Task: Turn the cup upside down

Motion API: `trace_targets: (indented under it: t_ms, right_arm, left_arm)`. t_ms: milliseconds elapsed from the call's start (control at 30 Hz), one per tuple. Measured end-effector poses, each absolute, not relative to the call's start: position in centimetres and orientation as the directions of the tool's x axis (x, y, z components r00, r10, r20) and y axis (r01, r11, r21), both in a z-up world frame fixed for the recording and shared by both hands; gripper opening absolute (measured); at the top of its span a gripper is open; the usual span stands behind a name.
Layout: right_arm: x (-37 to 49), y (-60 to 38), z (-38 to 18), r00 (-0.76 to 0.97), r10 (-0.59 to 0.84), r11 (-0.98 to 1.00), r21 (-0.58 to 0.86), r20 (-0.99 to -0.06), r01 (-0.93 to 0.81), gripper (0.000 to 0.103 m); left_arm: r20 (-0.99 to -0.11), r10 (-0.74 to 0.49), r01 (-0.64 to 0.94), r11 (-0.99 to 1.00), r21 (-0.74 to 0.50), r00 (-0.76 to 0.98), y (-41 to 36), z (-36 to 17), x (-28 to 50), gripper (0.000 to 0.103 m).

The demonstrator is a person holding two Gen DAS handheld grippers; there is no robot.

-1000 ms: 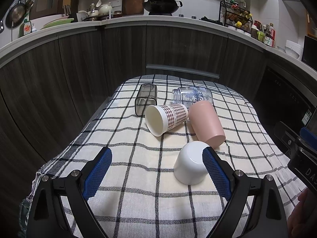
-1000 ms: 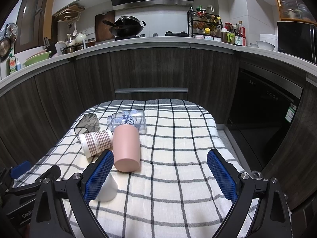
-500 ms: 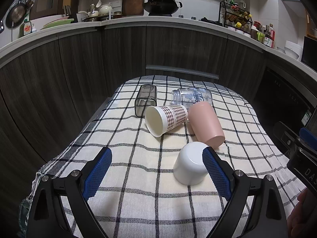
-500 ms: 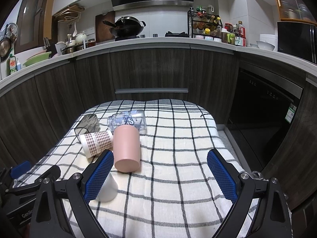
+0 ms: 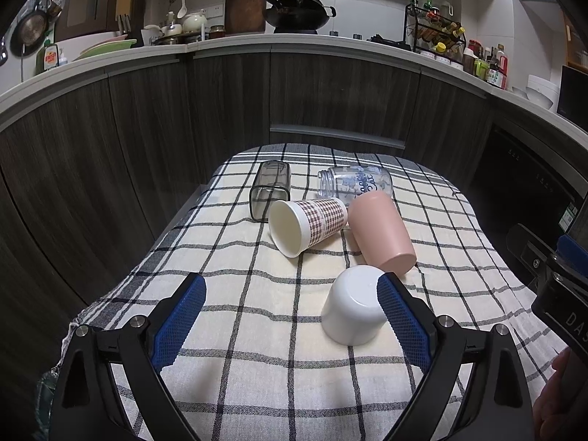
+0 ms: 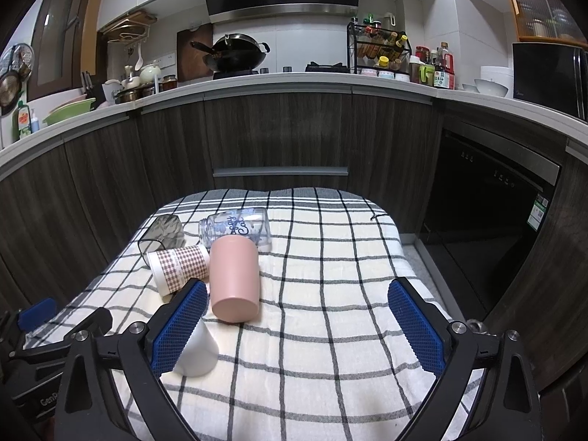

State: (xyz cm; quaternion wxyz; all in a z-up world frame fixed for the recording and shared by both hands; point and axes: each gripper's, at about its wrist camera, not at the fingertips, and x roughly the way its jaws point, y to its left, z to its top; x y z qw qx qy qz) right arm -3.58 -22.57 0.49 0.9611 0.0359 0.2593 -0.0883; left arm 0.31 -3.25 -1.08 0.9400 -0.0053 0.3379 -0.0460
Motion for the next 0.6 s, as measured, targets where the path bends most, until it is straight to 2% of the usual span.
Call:
trace_targets:
  t_ms: [600]
  right_arm:
    - [-3.48,-22.62,0.35,0.849,-0.150,0.982,0.022,-0.506,0.186,0.099]
  left_arm:
    - [-0.623,-0.077,0.070,0.997,-0.036,0.778,-3.17,-0.94,0.17,0.100]
